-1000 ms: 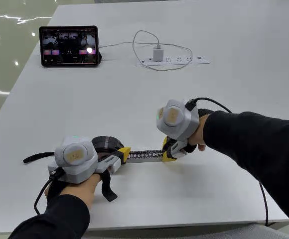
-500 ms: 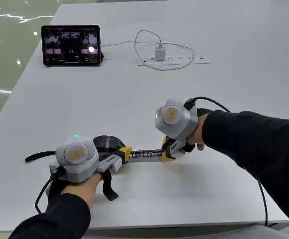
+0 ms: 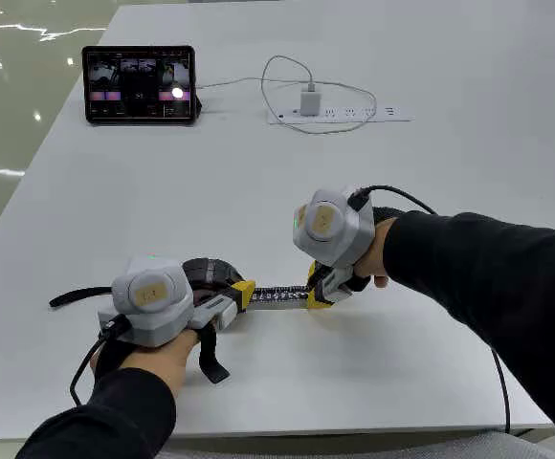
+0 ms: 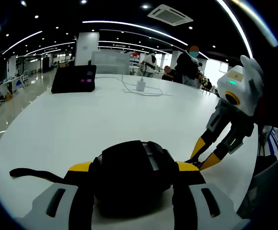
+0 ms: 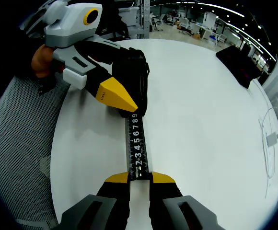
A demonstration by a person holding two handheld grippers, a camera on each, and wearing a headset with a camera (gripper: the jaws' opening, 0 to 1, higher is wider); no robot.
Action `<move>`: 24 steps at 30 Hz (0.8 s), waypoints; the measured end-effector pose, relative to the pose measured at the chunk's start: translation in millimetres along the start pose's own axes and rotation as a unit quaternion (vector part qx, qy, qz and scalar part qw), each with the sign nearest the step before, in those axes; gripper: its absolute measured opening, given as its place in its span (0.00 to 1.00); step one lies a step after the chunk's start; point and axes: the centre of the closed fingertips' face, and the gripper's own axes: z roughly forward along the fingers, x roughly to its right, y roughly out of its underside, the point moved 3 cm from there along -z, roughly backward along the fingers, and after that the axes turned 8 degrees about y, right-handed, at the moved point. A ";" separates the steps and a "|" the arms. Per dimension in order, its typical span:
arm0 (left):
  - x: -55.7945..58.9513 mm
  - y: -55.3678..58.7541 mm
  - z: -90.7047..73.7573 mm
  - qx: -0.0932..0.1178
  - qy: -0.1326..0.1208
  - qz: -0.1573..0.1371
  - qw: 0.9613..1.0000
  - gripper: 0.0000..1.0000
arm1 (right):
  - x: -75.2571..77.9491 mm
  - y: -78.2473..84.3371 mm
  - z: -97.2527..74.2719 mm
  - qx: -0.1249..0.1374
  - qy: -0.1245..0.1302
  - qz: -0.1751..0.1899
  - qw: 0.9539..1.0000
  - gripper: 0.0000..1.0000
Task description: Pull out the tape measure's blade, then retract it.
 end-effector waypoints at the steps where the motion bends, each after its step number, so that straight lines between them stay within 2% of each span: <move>1: 0.0 -0.1 0.0 0.000 0.000 0.000 1.000 0.61 | 0.0 -0.2 0.2 0.000 0.000 -0.001 1.000 0.11; 24: -1.7 -0.5 -0.5 0.005 0.002 -0.016 1.000 0.61 | -2.8 -9.7 4.4 0.016 -0.001 -0.003 1.000 0.11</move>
